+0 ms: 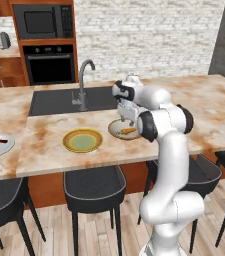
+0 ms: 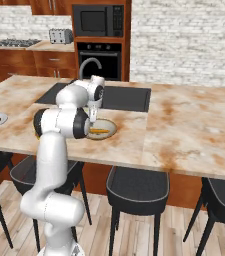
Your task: Pick the chicken drumstick and carrot from their plates and place them in the bowl. Then put the bowl in the fridge.
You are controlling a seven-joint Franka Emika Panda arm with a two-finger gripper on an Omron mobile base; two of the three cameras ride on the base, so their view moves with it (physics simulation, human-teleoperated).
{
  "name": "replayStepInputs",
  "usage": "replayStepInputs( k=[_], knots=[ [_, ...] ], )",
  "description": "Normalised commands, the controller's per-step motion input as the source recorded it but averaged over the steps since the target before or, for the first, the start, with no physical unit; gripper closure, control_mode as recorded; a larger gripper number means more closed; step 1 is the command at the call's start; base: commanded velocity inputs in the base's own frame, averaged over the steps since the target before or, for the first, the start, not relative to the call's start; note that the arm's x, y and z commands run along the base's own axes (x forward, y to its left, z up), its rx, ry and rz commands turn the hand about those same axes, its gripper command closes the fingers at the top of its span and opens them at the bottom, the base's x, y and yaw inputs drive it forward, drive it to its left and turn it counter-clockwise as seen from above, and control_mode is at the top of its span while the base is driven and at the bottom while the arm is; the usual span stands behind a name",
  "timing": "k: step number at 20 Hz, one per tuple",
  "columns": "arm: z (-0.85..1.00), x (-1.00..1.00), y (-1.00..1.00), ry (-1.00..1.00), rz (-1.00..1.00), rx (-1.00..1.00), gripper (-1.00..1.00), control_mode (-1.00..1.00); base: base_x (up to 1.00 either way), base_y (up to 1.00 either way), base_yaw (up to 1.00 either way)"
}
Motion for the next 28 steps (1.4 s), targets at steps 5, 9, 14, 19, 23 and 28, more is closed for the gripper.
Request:
replayStepInputs(
  k=[5, 9, 14, 19, 23, 28],
  knots=[
    [0.0, -0.53, 0.36, -0.18, -0.41, 0.0, -1.0, -1.0, 0.0, 0.0, 0.0],
    [0.16, -0.32, 0.23, 0.04, -0.5, 0.0, -1.0, -1.0, 0.0, 0.0, 0.0],
    [0.1, -0.37, 0.13, 0.02, -0.64, 0.0, -1.0, -1.0, 0.0, 0.0, 0.0],
    [0.06, -0.22, 0.11, 0.0, -0.66, -0.02, -1.0, -1.0, 0.0, 0.0, 0.0],
    [0.1, -0.07, 0.1, 0.0, -0.44, -0.02, -1.0, -1.0, 0.0, 0.0, 0.0],
    [0.0, 0.01, 0.11, 0.0, -0.04, 0.0, -1.0, -1.0, 0.0, 0.0, 0.0]
  ],
)
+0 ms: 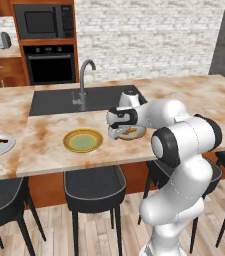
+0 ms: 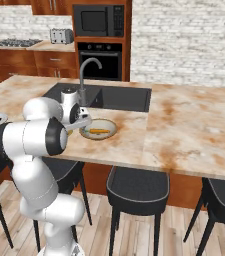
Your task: Pick the chicken drumstick and carrot from their plates and place them in the bowl. Then put the bowl in the fridge.
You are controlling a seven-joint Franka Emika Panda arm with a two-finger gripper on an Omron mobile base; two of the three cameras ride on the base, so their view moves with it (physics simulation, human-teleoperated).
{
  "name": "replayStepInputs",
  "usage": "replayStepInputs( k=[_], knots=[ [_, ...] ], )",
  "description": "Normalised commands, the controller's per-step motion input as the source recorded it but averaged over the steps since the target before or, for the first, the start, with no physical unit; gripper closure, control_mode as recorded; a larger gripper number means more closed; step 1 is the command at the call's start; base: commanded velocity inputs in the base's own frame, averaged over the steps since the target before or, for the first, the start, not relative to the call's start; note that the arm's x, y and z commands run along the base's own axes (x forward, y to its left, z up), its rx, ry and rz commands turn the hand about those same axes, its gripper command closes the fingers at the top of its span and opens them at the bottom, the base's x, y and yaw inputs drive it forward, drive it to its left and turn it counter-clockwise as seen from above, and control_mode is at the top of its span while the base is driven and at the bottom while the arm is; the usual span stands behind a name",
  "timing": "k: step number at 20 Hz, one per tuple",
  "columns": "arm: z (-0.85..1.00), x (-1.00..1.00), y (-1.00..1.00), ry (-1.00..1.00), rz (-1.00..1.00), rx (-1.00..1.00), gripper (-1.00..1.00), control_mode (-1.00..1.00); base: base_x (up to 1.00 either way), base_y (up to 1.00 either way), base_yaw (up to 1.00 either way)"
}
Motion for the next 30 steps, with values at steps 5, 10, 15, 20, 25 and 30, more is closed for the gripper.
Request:
replayStepInputs(
  k=[5, 10, 15, 20, 25, 30],
  knots=[
    [0.0, 0.0, 0.0, 0.0, 0.0, 0.0, -1.0, -1.0, 0.0, 0.0, 0.0],
    [0.0, 0.0, 0.0, 0.0, 0.0, 0.0, -1.0, -1.0, 0.0, 0.0, 0.0],
    [0.0, 0.0, 0.0, 0.0, 0.0, 0.0, -1.0, 1.0, 0.0, 0.0, 0.0],
    [0.0, 0.0, 0.0, 0.0, 0.0, 0.0, -1.0, 1.0, -0.03, 0.0, 0.0],
    [0.0, 0.0, 0.0, 0.0, 0.0, 0.0, -1.0, 1.0, -0.29, 0.65, 0.01],
    [0.0, 0.0, 0.0, 0.0, 0.0, 0.0, -1.0, 1.0, -0.13, 0.88, 0.0]
  ],
)
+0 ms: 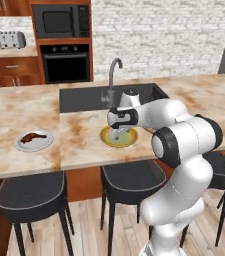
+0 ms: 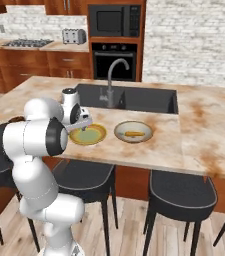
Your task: Pick the chicken drumstick and carrot from their plates and place them in the bowl. Then put the bowl in the fridge.
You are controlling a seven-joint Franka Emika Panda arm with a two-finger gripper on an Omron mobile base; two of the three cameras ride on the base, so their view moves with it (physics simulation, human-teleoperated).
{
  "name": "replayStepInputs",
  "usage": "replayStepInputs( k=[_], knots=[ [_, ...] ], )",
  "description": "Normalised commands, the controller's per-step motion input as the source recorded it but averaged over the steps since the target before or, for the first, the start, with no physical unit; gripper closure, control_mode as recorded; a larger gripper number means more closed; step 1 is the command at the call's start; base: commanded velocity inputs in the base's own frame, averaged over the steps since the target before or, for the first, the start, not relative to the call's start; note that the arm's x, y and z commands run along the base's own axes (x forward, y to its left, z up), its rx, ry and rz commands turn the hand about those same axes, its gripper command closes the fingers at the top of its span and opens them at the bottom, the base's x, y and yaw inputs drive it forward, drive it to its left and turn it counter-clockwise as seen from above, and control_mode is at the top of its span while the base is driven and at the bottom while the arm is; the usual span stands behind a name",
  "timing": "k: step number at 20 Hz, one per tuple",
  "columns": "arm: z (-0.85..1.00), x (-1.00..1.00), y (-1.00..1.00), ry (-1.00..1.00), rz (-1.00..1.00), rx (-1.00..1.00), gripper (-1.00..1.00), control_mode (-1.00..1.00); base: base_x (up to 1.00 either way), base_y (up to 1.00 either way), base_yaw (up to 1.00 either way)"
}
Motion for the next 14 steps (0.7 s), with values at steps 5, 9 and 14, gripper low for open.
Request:
replayStepInputs(
  k=[5, 9, 14],
  knots=[
    [0.0, 0.0, 0.0, 0.0, 0.0, 0.0, -1.0, 1.0, 0.04, 0.85, -0.03],
    [0.0, 0.0, 0.0, 0.0, 0.0, 0.0, -1.0, 1.0, 0.23, 0.72, -0.2],
    [0.0, 0.0, 0.0, 0.0, 0.0, 0.0, -1.0, 1.0, 0.52, 0.32, -0.03]
  ],
)
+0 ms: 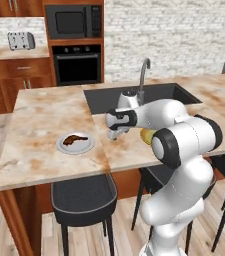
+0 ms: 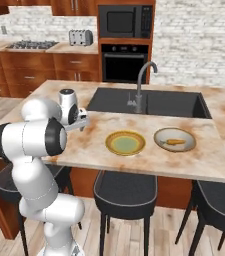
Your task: Pick the chicken drumstick and carrot from their plates and place them in the bowl. Then put the bowl in the fridge.
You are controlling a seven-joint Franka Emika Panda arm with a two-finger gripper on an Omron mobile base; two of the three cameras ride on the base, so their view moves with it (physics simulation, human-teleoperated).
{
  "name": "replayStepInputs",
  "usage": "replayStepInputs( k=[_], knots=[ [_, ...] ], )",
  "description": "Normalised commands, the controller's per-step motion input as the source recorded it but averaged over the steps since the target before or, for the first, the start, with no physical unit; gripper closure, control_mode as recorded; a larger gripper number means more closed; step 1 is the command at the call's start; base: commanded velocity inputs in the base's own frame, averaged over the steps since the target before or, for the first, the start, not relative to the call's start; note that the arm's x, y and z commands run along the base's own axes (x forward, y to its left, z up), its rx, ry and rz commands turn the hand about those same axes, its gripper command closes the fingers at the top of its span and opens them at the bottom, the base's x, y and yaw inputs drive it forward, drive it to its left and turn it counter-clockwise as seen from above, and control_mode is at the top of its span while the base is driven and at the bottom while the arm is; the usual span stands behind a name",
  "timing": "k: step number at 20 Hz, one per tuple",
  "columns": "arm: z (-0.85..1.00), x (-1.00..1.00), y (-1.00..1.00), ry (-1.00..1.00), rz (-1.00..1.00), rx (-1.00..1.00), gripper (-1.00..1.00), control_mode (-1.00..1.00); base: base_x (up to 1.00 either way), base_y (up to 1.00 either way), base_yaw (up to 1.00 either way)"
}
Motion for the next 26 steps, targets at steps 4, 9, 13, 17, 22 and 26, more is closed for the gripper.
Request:
replayStepInputs(
  k=[4, 9, 13, 17, 22, 26],
  knots=[
    [0.0, 0.0, 0.0, 0.0, 0.0, 0.0, -1.0, 1.0, 0.52, 0.5, 0.03],
    [0.0, 0.0, 0.0, 0.0, 0.0, 0.0, -1.0, 1.0, 0.57, 0.44, 0.04],
    [0.0, 0.0, 0.0, 0.0, 0.0, 0.0, -1.0, 1.0, 0.58, 0.4, 0.03],
    [0.0, 0.0, 0.0, 0.0, 0.0, 0.0, -1.0, 1.0, 0.06, 0.06, 0.0],
    [0.0, 0.0, 0.0, 0.0, 0.0, 0.0, -1.0, 1.0, 0.0, 0.0, 0.0],
    [0.0, 0.0, 0.0, 0.0, 0.0, 0.0, -1.0, 1.0, 0.0, 0.0, 0.0]
  ],
)
